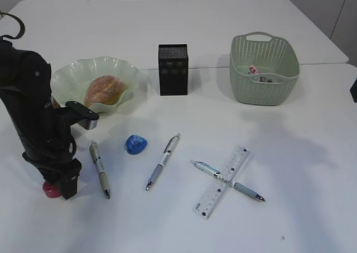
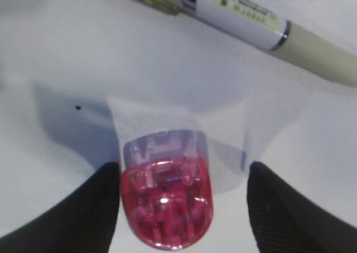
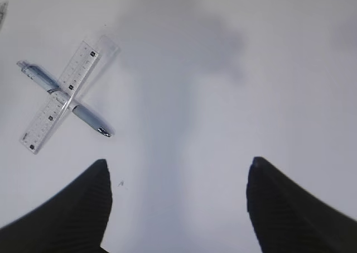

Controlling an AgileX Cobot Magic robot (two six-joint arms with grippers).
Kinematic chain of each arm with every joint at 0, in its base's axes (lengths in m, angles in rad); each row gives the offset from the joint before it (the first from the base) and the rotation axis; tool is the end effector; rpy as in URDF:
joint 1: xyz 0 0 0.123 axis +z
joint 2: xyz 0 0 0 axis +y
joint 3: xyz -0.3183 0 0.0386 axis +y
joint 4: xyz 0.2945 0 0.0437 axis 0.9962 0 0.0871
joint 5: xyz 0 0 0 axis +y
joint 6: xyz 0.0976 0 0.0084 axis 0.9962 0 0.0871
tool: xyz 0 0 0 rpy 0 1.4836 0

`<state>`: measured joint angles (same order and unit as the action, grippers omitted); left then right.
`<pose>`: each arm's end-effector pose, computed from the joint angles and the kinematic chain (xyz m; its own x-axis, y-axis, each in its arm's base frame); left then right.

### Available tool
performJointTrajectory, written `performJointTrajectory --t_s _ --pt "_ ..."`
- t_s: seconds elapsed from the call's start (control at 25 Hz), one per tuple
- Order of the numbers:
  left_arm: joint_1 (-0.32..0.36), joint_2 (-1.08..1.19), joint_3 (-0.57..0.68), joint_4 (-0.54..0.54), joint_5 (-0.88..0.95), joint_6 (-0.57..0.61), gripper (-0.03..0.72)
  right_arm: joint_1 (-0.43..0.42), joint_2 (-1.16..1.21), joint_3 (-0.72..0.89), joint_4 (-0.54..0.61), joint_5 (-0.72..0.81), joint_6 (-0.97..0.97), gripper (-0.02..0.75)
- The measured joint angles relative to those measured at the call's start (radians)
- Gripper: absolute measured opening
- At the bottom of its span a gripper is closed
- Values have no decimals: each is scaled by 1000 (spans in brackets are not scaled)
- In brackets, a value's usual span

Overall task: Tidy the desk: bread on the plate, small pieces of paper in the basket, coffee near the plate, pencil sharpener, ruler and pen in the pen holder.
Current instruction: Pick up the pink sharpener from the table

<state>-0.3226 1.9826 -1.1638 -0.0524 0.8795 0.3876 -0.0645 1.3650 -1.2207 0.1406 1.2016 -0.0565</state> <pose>0.3704 -0.1280 0.1162 -0.7795 0.6260 0.0232 0.6244 0.7794 -0.0516 0.3007 -0.0066 0.3510 -0.9488 0.0558 -0.3109 0.0182 0.9923 0.1225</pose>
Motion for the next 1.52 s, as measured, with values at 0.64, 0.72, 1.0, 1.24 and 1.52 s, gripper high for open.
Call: performJointTrajectory --t_s 0.64,0.72,1.0,1.24,1.52 --pt "0 2 0 28 -2 0 391 0 0 0 0 -6 0 585" --pt "0 2 0 28 -2 0 350 0 0 0 0 -6 0 585" --pt "0 2 0 28 -2 0 307 0 0 0 0 -7 0 585" --pt "0 2 -1 28 -2 0 305 0 0 0 0 -7 -2 585" --pt "0 2 -1 28 -1 0 305 0 0 0 0 -7 -2 585"
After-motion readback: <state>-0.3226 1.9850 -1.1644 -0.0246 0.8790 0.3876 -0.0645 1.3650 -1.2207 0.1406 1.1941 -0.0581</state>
